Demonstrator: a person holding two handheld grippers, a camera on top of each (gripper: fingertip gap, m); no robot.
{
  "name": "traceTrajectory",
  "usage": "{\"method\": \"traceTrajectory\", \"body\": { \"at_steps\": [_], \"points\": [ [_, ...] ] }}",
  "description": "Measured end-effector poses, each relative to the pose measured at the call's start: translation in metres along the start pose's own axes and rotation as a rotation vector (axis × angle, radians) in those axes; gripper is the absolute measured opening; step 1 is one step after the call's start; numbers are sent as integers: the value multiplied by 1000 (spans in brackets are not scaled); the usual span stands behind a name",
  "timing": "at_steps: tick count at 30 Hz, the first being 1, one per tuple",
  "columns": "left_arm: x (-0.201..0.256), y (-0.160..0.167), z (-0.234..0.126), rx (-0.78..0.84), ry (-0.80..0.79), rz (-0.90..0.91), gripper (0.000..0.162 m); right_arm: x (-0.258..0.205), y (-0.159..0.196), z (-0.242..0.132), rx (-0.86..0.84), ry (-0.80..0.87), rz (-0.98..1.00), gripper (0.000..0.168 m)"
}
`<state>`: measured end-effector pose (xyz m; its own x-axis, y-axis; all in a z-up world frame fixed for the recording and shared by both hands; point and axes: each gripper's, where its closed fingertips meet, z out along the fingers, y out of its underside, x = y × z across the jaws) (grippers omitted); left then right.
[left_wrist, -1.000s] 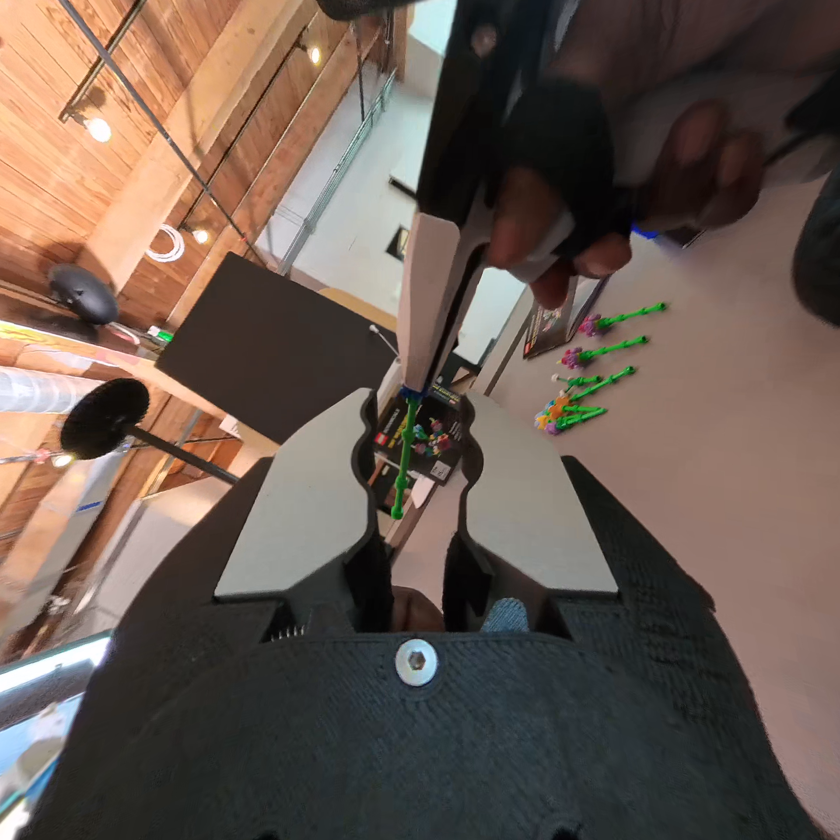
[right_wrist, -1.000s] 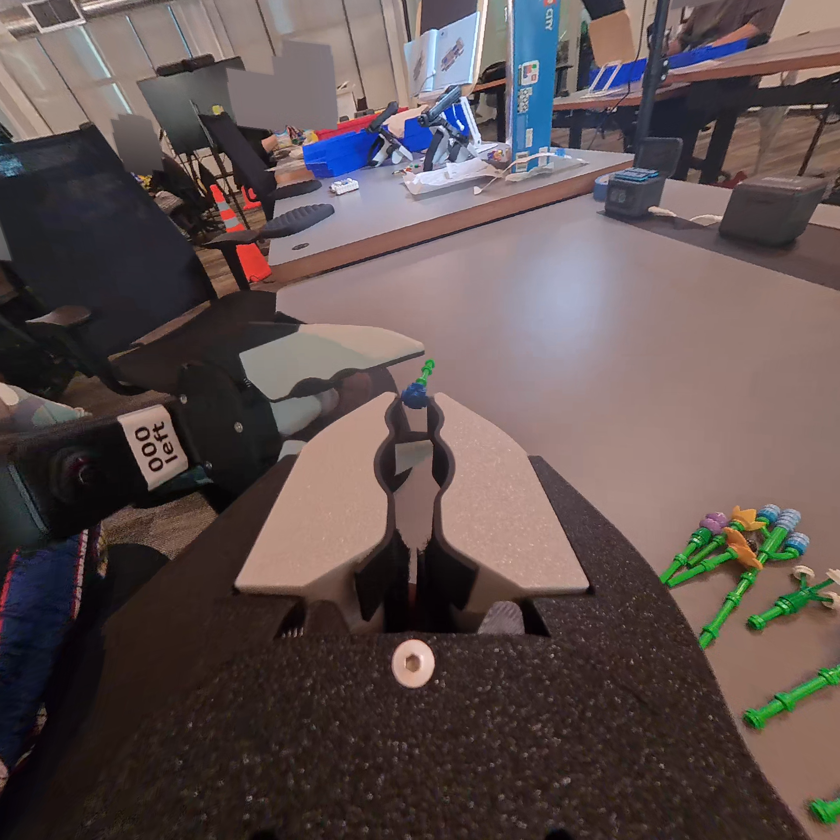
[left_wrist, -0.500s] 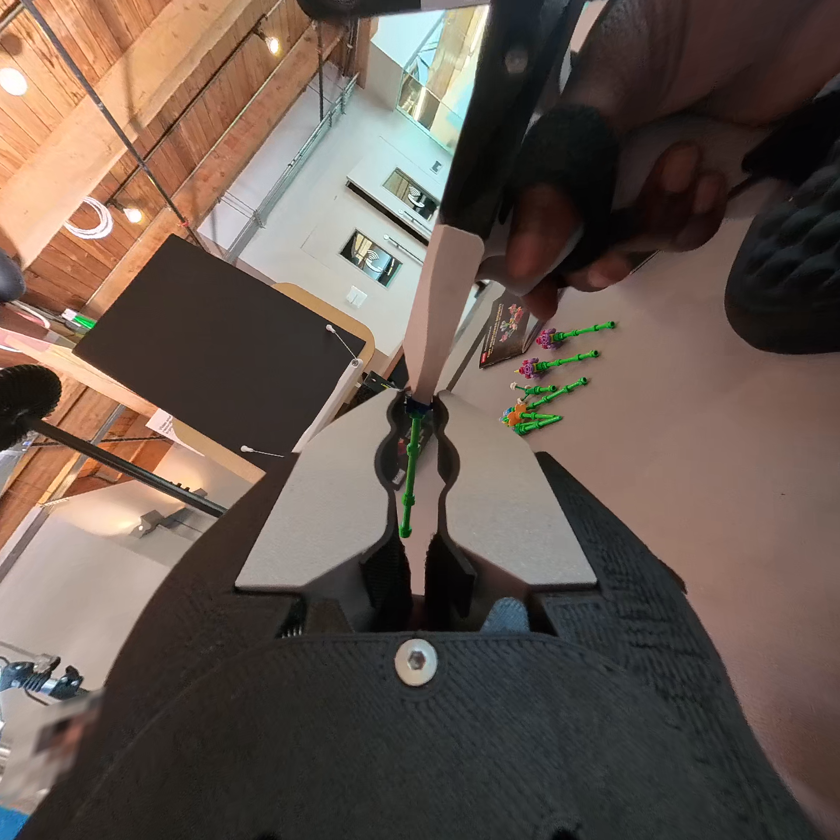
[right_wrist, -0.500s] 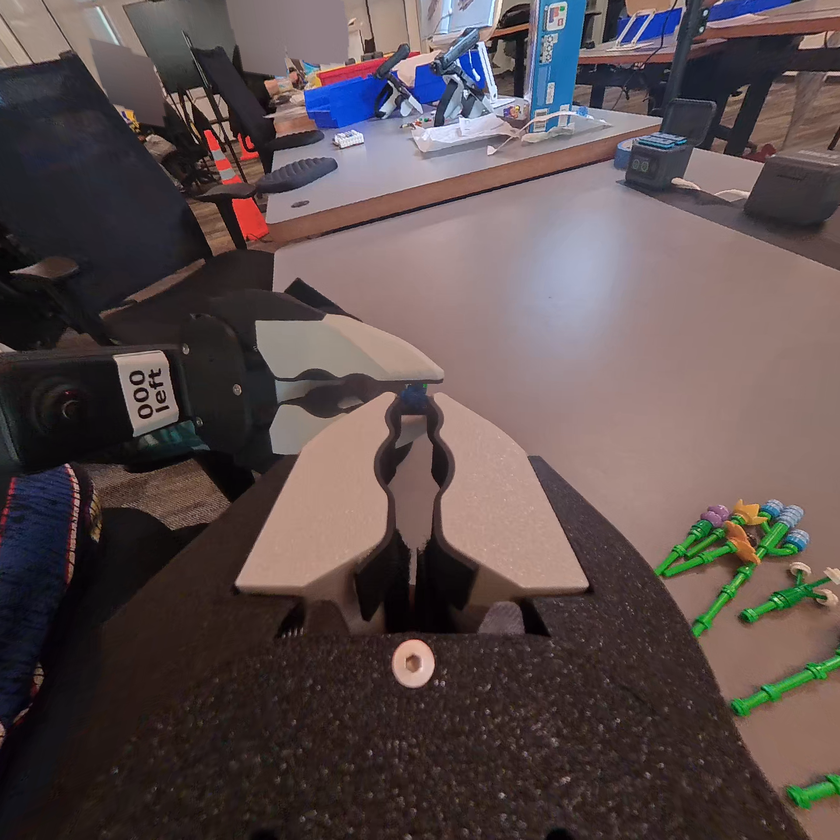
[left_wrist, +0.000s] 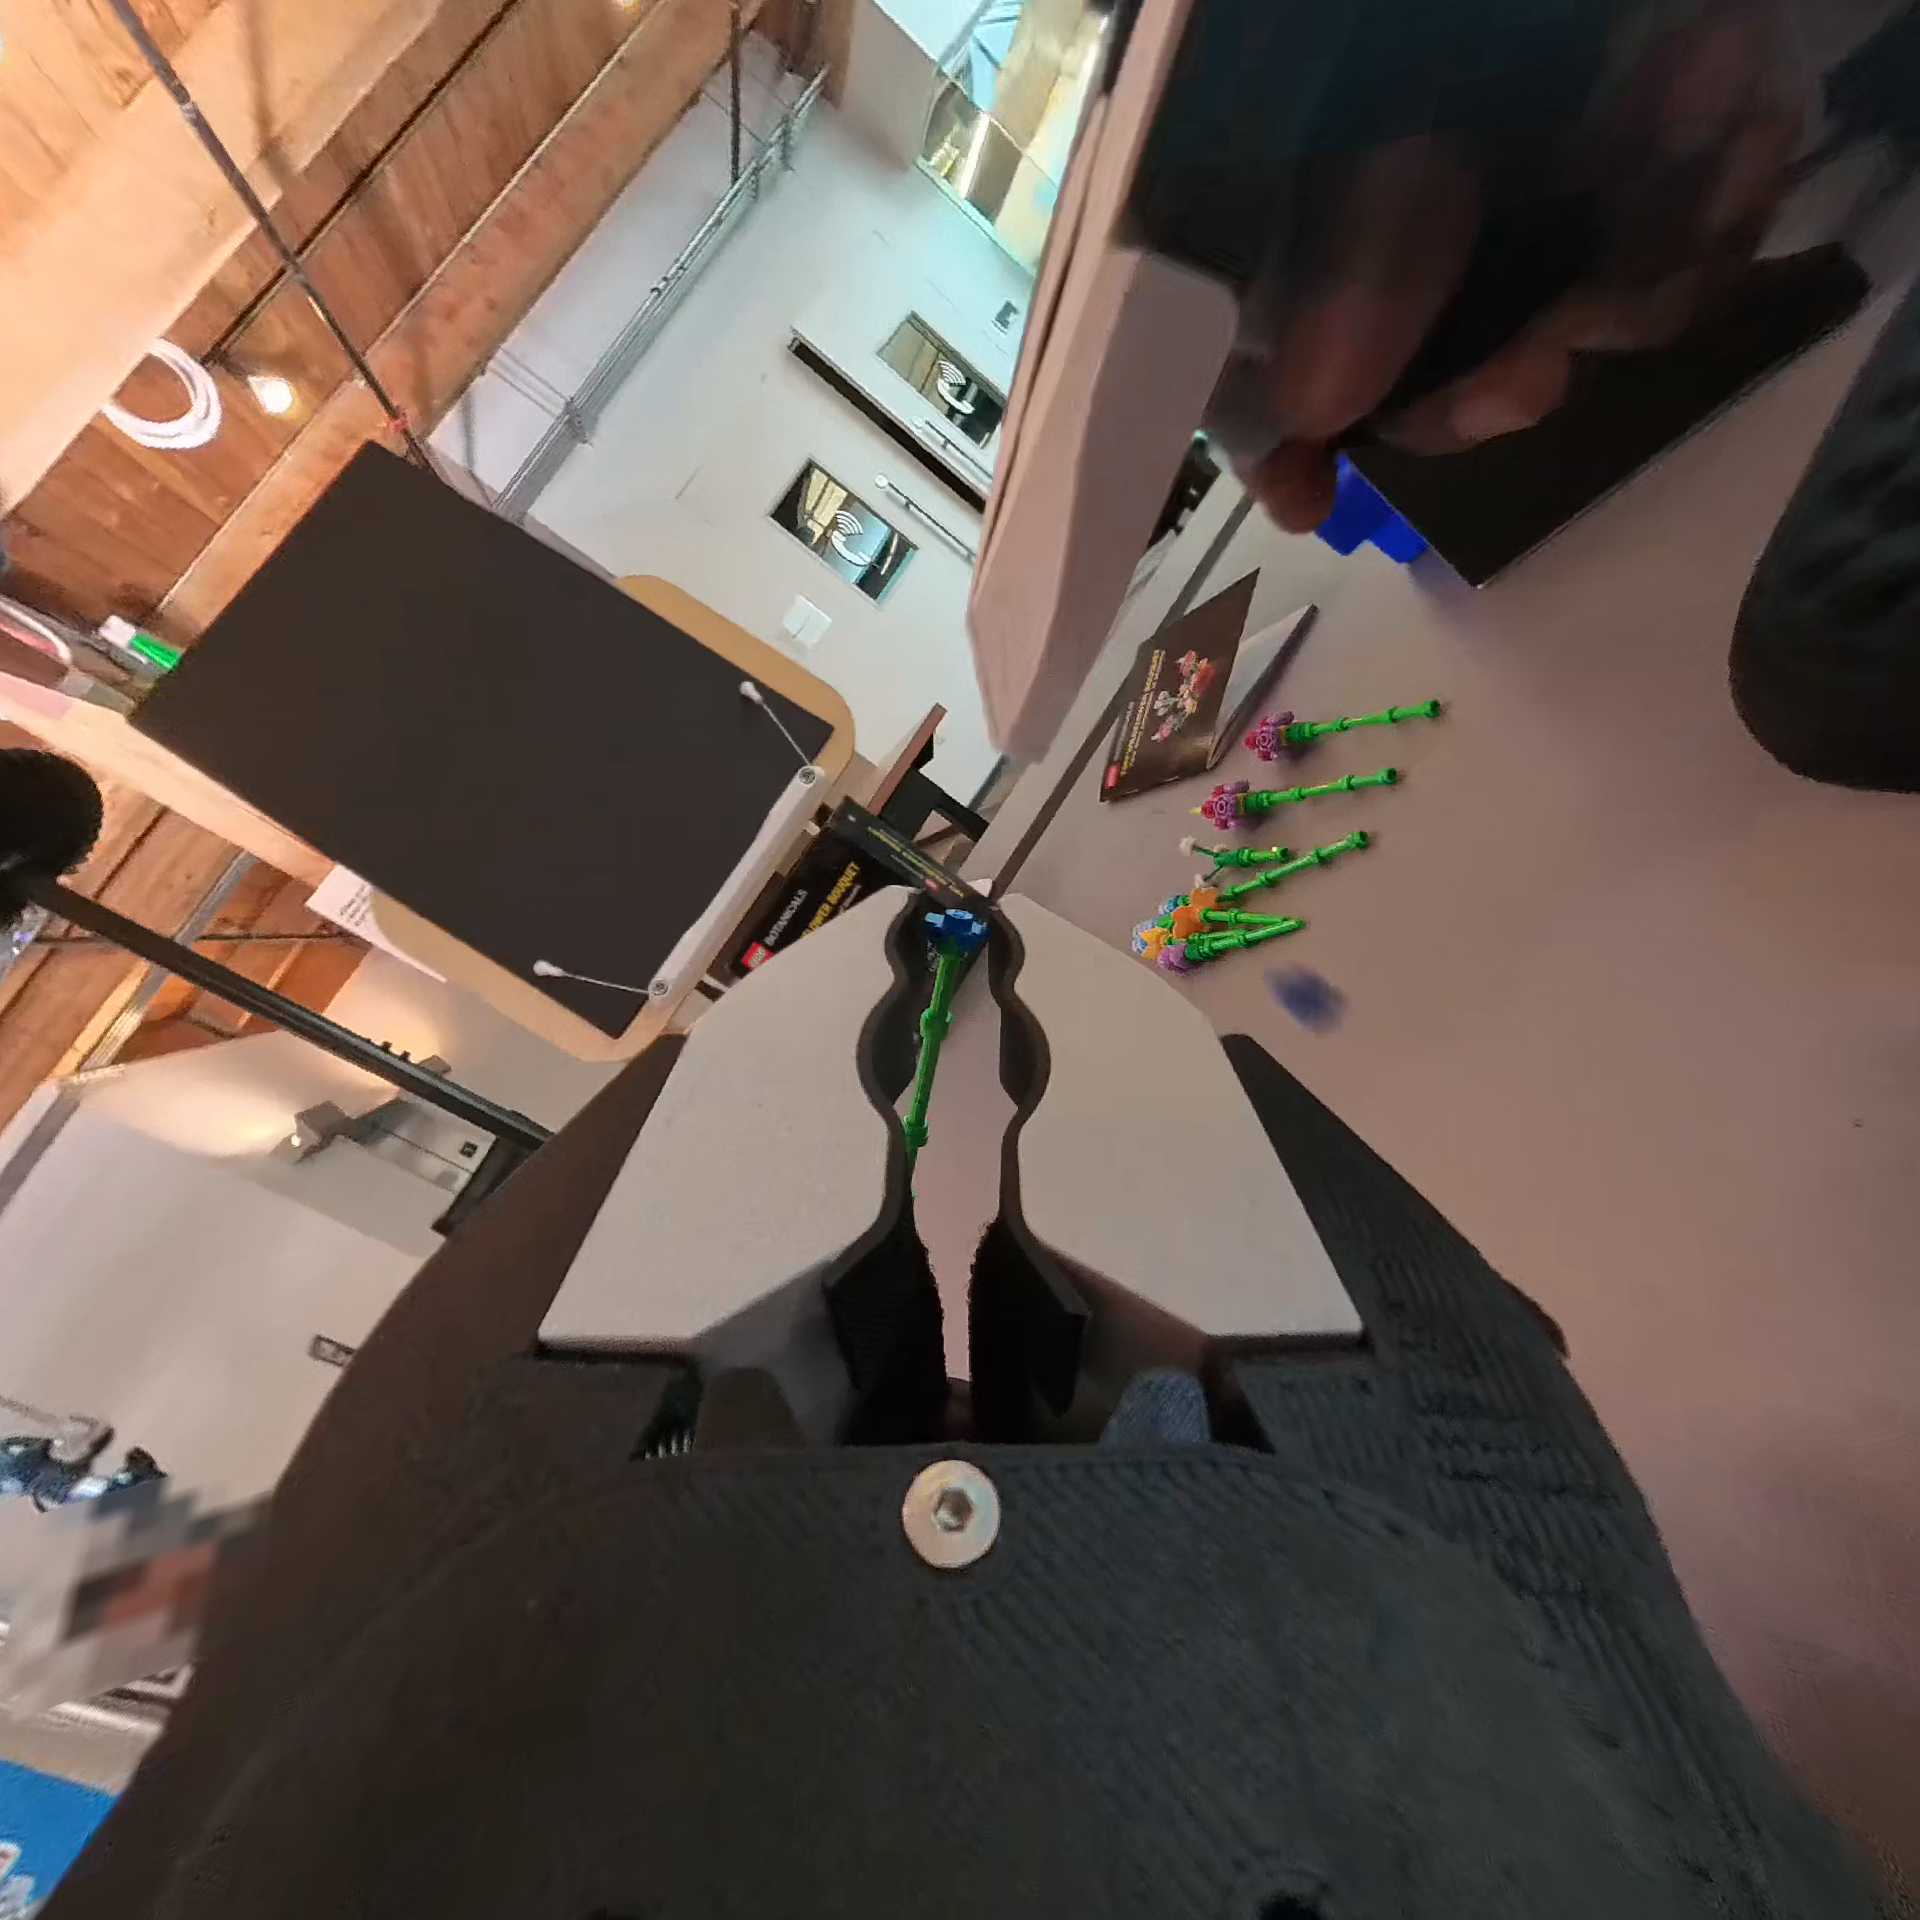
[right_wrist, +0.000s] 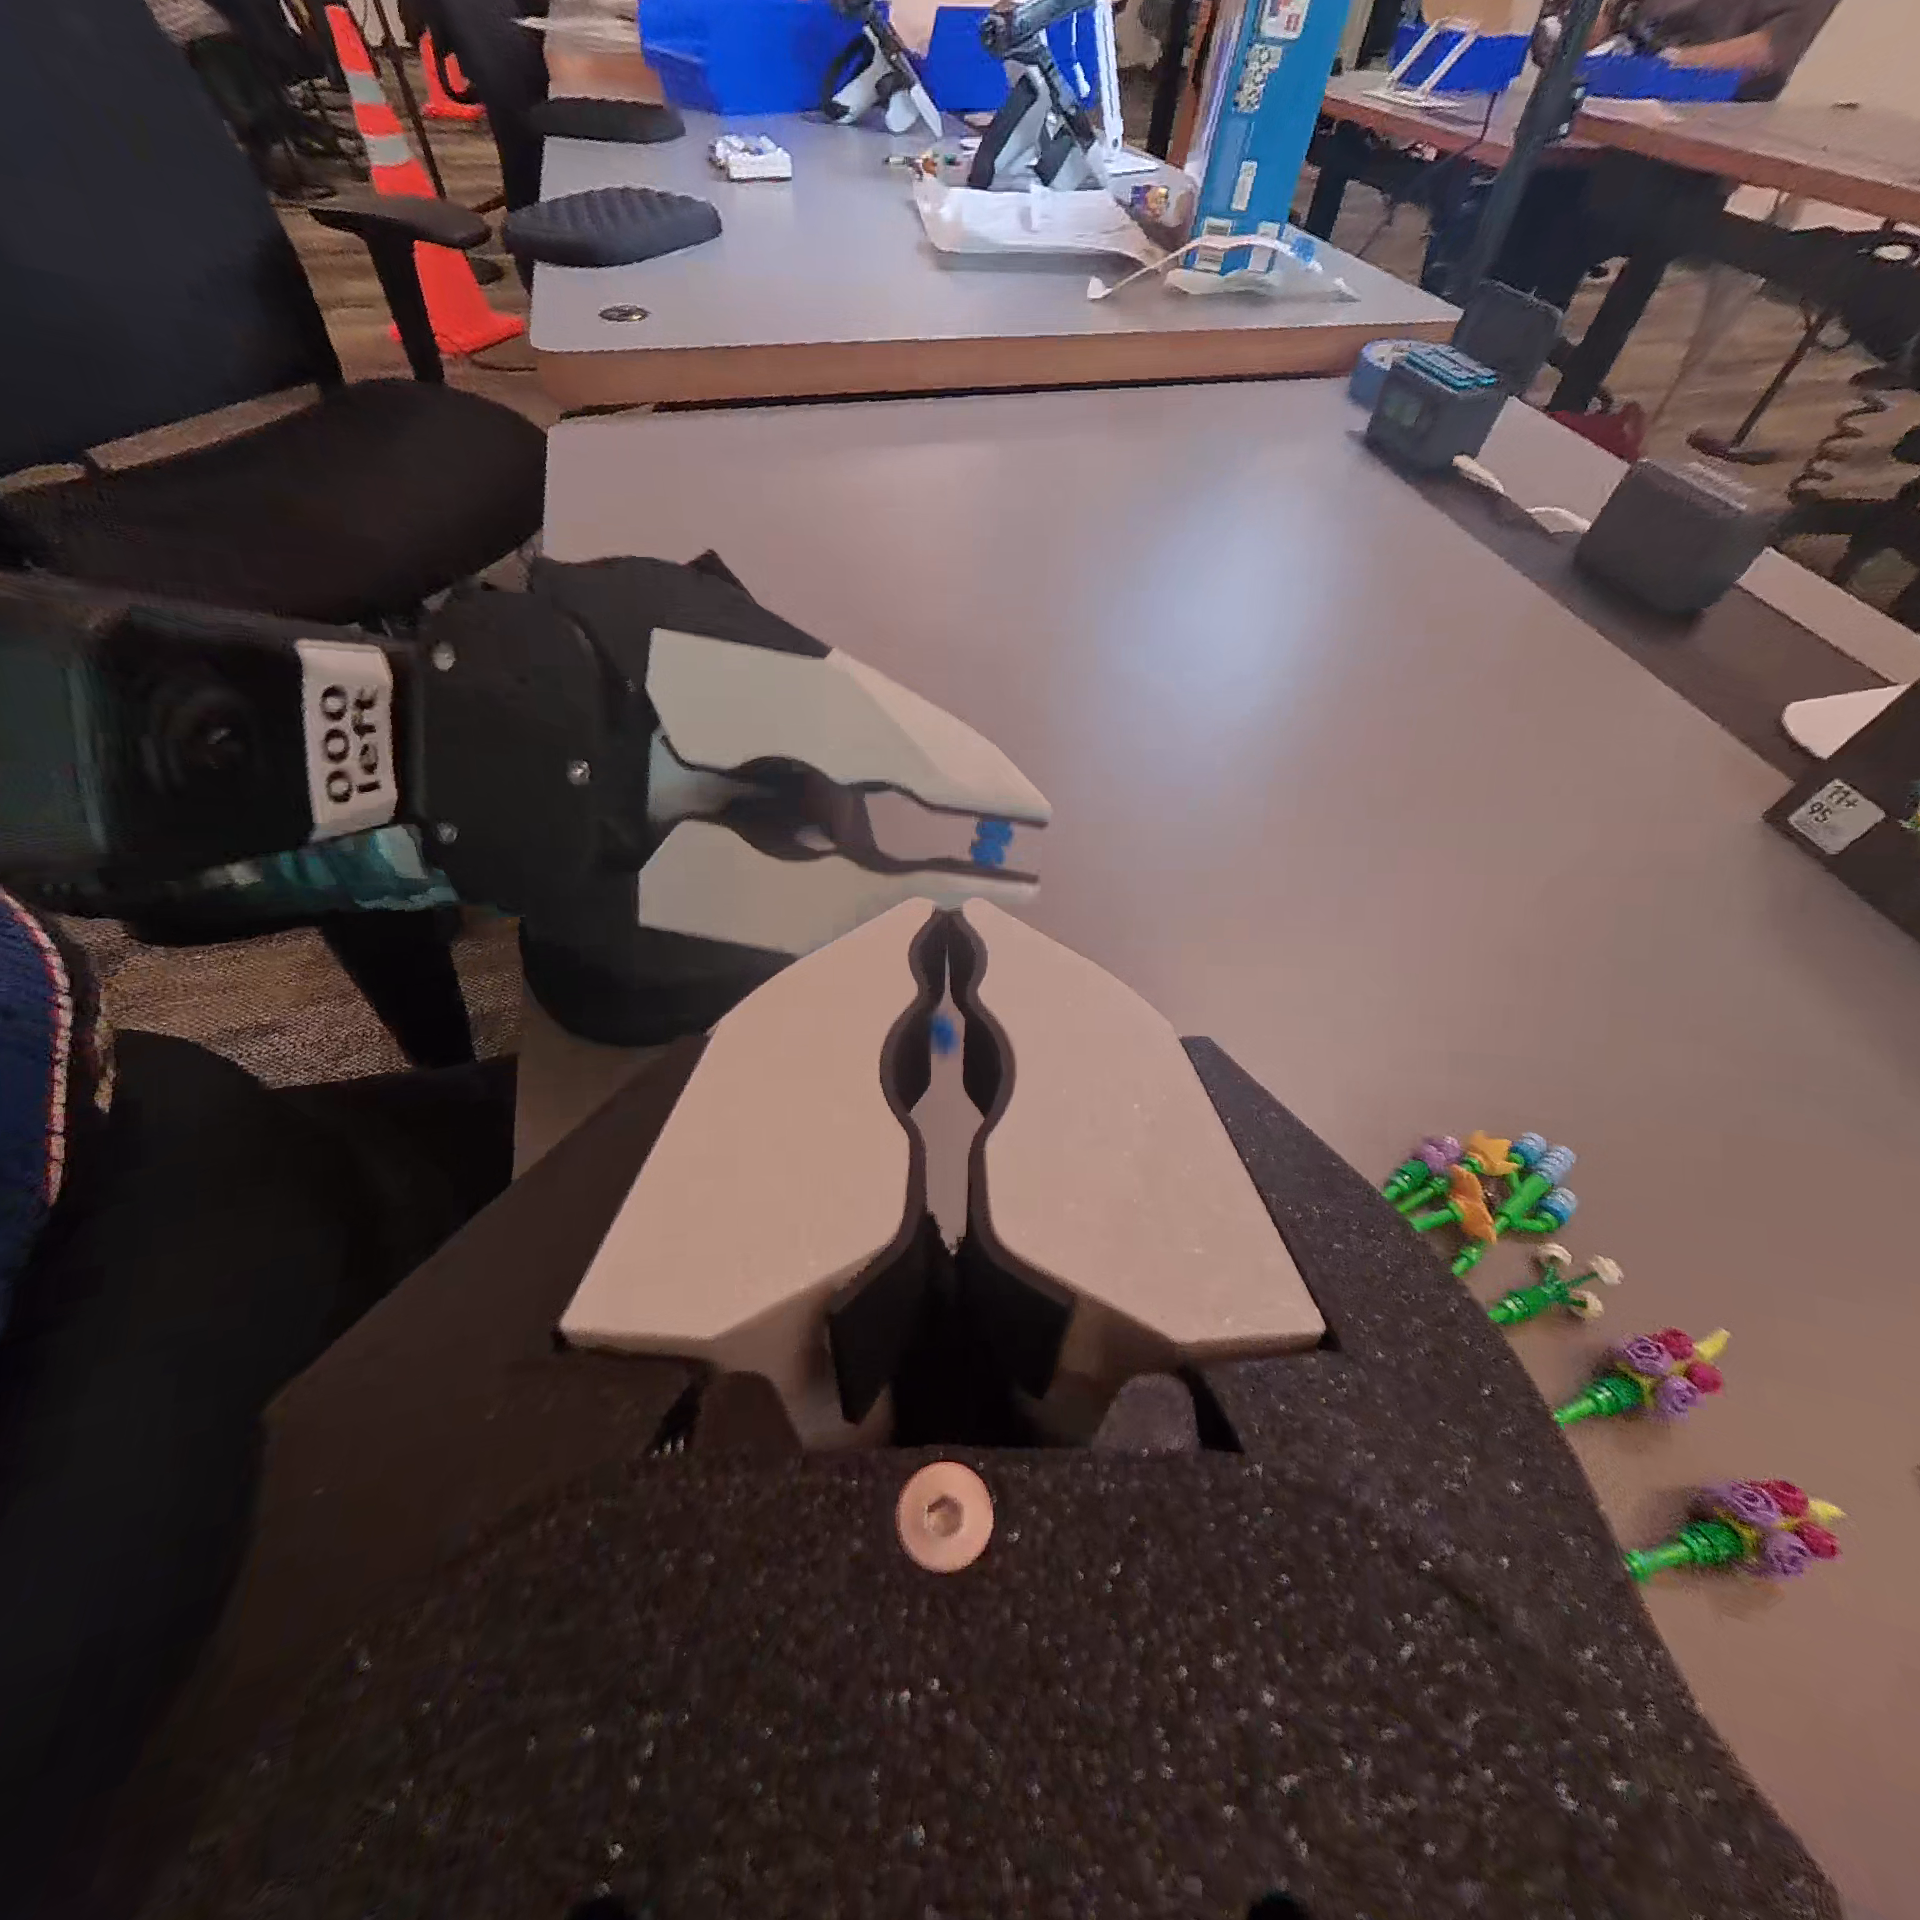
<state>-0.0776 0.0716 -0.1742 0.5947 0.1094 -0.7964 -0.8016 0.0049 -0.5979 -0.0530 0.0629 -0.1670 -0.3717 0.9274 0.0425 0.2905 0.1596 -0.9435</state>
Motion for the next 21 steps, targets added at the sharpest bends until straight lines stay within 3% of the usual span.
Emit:
{"method": "traceTrajectory", "body": {
  "at_steps": [5, 9, 12, 17, 21],
  "points": [
    [0, 15, 1, -67, 11, -2, 11, 11, 14, -3, -49, -5, 51, 0],
    [-11, 26, 2, -95, -1, -138, 11, 6, 62, -11, -326, -107, 61, 14],
    [-15, 29, 1, -85, 1, -212, 11, -8, 93, -19, -500, -206, -55, 22],
    [-14, 27, 1, -76, -3, -192, 11, -13, 127, -55, -749, -253, -143, 32],
    [-12, 27, 2, -73, 1, -195, 11, -14, 120, -65, -713, -246, -119, 26]
  ]
}}
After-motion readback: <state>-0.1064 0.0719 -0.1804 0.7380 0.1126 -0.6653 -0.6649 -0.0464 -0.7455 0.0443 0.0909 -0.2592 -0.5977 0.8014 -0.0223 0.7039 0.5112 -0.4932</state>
